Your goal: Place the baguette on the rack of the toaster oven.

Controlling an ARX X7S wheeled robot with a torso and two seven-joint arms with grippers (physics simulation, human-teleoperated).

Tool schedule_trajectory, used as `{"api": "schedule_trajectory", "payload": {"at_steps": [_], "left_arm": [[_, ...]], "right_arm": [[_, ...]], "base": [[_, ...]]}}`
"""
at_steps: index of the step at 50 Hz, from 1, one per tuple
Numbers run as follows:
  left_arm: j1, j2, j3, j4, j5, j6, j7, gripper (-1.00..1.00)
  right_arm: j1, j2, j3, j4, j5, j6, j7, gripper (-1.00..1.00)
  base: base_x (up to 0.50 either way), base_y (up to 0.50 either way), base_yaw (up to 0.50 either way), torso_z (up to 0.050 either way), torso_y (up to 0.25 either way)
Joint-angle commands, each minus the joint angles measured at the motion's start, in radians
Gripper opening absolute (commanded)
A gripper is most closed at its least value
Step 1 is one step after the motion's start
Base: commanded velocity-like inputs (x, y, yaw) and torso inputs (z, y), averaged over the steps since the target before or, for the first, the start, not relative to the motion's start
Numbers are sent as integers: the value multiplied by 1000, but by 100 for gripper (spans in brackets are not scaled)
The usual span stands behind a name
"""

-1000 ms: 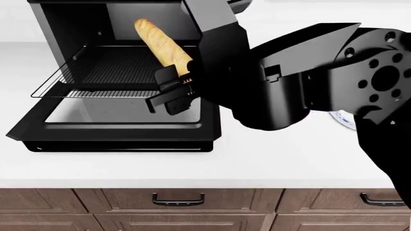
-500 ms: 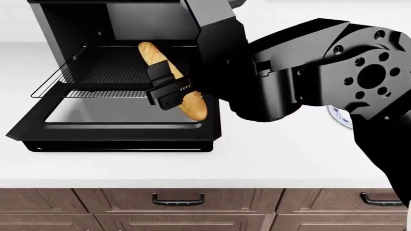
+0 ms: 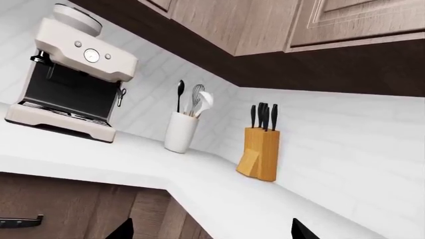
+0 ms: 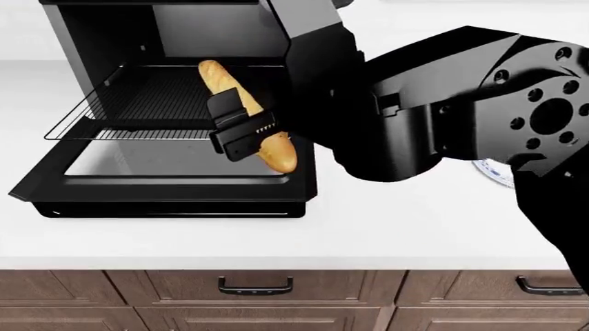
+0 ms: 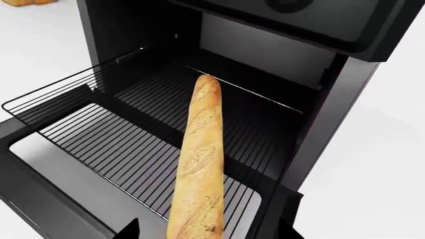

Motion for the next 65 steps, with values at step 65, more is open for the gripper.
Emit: {"api": "schedule_trajectory", "payload": {"at_steps": [65], "left_arm": [[10, -8, 2, 4, -15, 11, -6, 100]], "right_arm": [[379, 263, 219, -439, 134, -98, 451, 100]], "base": [[0, 0, 0, 0, 0]]}}
